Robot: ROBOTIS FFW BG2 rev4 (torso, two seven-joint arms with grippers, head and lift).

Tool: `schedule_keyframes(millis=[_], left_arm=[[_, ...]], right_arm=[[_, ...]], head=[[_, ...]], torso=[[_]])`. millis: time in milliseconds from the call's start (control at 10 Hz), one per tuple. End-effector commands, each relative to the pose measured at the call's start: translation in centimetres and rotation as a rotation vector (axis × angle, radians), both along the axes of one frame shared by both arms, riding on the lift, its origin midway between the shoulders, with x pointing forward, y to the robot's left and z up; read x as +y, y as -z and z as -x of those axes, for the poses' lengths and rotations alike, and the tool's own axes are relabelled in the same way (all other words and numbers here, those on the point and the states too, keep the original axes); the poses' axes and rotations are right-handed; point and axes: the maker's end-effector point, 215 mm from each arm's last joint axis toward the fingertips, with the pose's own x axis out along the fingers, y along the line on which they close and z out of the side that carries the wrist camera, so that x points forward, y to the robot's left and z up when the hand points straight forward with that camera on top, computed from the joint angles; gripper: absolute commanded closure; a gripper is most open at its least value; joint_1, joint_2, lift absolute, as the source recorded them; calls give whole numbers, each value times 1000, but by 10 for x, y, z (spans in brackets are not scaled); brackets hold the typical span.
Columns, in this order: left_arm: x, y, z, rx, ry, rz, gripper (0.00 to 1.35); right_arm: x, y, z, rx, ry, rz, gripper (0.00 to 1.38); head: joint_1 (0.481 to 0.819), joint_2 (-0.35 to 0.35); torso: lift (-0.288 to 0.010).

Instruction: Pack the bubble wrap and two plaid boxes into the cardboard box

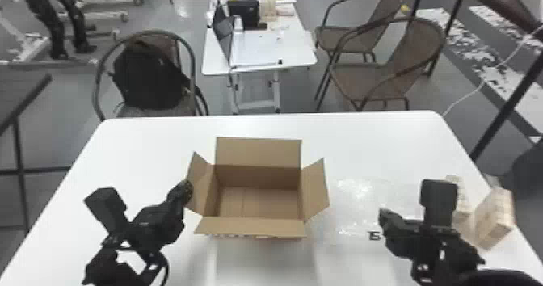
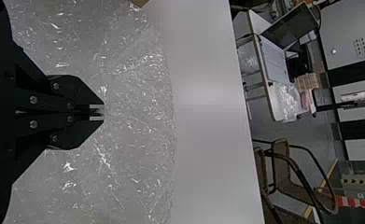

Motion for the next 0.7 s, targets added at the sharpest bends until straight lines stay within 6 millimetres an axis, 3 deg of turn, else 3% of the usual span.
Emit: schedule_keyframes(millis=[0,300,600], left_arm=[[-1,-1,0,-2,-1,2,1220],[-1,-1,0,-3,0,1,1220],[-1,-2,-1,-8,-1,0,1220]], right_arm=[[-4,-37,-7,-26,-1,23,1217],[-8,-122,-29,-145,3,59,1217],[-4,-178,-42,-249,-11,31,1217]], head=[[695,64],[695,58],[695,50]], torso=[[-39],[-39],[-39]])
